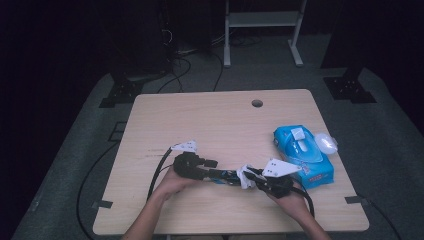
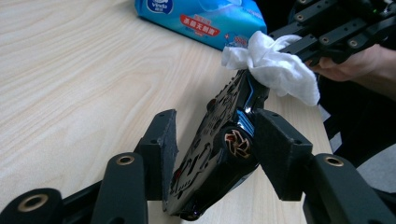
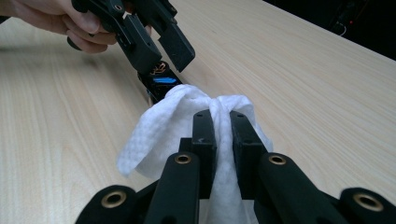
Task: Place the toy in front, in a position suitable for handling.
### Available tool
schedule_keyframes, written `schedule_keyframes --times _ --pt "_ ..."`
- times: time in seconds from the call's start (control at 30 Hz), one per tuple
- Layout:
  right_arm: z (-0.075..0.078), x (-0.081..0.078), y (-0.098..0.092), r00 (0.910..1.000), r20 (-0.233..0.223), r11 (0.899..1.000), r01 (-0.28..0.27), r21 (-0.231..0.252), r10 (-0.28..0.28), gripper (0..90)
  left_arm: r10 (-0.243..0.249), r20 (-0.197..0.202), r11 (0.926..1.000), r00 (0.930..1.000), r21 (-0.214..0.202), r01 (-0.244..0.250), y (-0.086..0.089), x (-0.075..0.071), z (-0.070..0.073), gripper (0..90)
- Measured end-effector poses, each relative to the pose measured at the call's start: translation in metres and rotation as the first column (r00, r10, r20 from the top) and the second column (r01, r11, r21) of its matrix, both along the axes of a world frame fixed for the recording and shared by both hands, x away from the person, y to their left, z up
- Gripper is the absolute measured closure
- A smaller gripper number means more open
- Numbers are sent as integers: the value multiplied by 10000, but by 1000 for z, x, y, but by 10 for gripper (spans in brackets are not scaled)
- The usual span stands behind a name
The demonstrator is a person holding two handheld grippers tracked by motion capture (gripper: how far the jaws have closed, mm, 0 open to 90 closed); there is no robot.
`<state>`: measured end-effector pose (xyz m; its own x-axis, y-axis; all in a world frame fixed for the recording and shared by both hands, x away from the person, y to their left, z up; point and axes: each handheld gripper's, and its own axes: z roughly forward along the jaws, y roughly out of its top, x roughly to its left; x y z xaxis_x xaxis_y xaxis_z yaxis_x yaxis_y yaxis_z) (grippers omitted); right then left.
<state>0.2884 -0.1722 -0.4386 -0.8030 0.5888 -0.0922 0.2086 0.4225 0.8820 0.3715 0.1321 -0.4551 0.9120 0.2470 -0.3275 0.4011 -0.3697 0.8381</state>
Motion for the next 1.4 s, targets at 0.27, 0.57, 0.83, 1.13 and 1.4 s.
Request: schedule_keyframes --times 0.27,0.57,0.83,1.13,1.4 --pt "2 -17 2 9992 174 9992 -352 -199 355 818 -205 321 9984 9993 538 188 -1 -14 2 430" --pt "-15 -34 2 9986 -159 9897 -527 -1332 511 815 58 1353 9909 9908 1328 -239 -5 -38 -6 328" --pt "1 -29 3 9981 -119 9946 -619 -834 611 815 501 2243 9852 9732 1491 -851 -6 -56 -13 173" --pt "-1 4 2 9983 -588 9932 -70 -1160 1 811 419 2791 9701 9594 2183 -1059 -16 -55 -19 99" --pt "-14 6 5 9970 -774 9887 -161 -1492 45 811 239 2853 9583 9581 2663 -1032 -27 -50 -24 90"
